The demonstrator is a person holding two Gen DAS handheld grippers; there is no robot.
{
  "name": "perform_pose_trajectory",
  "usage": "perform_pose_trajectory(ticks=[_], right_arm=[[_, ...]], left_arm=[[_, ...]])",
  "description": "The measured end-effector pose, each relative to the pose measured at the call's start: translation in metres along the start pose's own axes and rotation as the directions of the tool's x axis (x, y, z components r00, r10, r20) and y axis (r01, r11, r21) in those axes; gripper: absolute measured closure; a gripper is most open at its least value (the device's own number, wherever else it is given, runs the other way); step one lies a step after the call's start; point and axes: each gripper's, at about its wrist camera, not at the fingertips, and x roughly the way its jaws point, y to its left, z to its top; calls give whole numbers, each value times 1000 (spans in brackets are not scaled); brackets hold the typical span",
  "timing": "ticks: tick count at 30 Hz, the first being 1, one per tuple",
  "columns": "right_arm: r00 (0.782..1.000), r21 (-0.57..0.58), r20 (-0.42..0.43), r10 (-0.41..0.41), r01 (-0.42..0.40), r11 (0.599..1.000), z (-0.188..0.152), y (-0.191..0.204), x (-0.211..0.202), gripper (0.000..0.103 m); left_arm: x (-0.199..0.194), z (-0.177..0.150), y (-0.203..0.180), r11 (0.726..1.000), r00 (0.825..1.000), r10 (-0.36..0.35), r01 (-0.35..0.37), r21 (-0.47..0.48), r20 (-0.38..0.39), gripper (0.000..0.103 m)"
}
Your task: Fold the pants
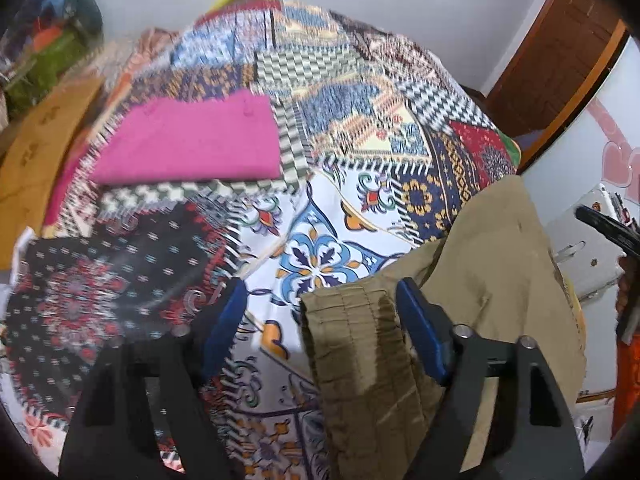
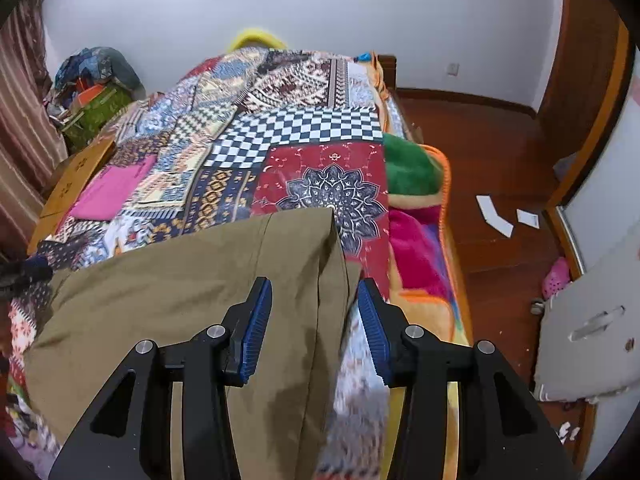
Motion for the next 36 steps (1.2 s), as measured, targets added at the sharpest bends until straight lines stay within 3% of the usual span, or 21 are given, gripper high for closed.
perform_pose_trajectory(ticks=[6,9,15,18,20,22,29,36], right_arm=[[998,-16,-63,5,-6,1000,20,-3,42,62],[996,-6,-86,25,-26,1000,27,-5,61,62],[990,37,-118,77,-73,997,34,-11,92,64],[985,66,-131,115,-107,992,37,-16,100,71],[981,73,-145,130,-120,990,37,-16,104,82],[983,51,-144,117,-111,993,38,-14,105,89],[999,-69,-49,-3,-1,998,36,5,86,94],[983,-146,-37,-182,175,974,45,3,85,98]], left_arm=[[26,-3,10,989,990,-125,119,-84,-59,34],[32,-2,13,981,984,-164,155,-112,-73,40],[38,-5,5,989,987,-140,135,-67,-76,45],[38,-5,8,986,986,-152,147,-79,-68,47],[37,-6,8,986,987,-151,146,-79,-62,48],[35,-7,6,988,989,-139,135,-73,-51,49],[28,-9,-4,997,997,-75,75,-29,-5,54],[31,-11,-10,1000,1000,-20,20,13,15,55]])
